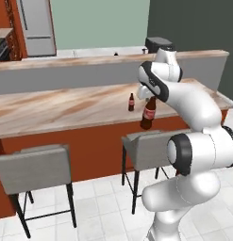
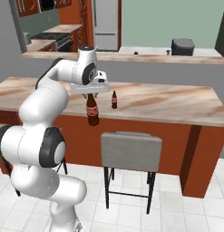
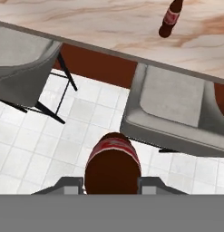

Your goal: Place the large bottle from the dining counter next to the other large bottle outside the sink, and place the small bottle from the dining counter next to the other small bottle inside the sink.

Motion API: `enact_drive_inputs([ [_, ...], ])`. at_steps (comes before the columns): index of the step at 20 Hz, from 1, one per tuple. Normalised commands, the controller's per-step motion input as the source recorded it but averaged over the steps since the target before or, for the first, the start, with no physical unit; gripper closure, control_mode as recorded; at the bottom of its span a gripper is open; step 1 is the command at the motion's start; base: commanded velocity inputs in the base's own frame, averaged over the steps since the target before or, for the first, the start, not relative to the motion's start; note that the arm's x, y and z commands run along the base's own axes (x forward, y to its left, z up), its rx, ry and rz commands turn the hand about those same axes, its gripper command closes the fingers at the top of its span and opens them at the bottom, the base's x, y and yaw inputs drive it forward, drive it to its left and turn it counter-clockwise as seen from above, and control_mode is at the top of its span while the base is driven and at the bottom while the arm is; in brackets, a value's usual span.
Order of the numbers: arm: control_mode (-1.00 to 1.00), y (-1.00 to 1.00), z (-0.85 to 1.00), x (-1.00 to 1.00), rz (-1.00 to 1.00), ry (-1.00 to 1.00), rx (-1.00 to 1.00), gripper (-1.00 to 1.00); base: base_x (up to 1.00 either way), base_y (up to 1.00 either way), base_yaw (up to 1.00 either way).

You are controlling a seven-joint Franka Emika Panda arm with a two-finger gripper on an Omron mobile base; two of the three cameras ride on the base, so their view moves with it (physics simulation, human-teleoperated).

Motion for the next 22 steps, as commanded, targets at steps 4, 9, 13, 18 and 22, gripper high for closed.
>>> enact_drive_inputs([
  [4,1.0,0.0,0.0,0.0,0.0,0.0,0.0,1.0,0.0,-1.0,0.0],
  [9,1.0,0.0,0.0,0.0,0.0,0.0,0.0,1.0,0.0,-1.0,0.0],
  [13,1.0,0.0,0.0,0.0,0.0,0.0,0.0,1.0,0.0,-1.0,0.0],
  [18,1.0,0.0,0.0,0.0,0.0,0.0,0.0,1.0,0.0,-1.0,0.0],
  [22,1.0,0.0,0.0,0.0,0.0,0.0,0.0,1.0,0.08,-1.0,0.0],
])
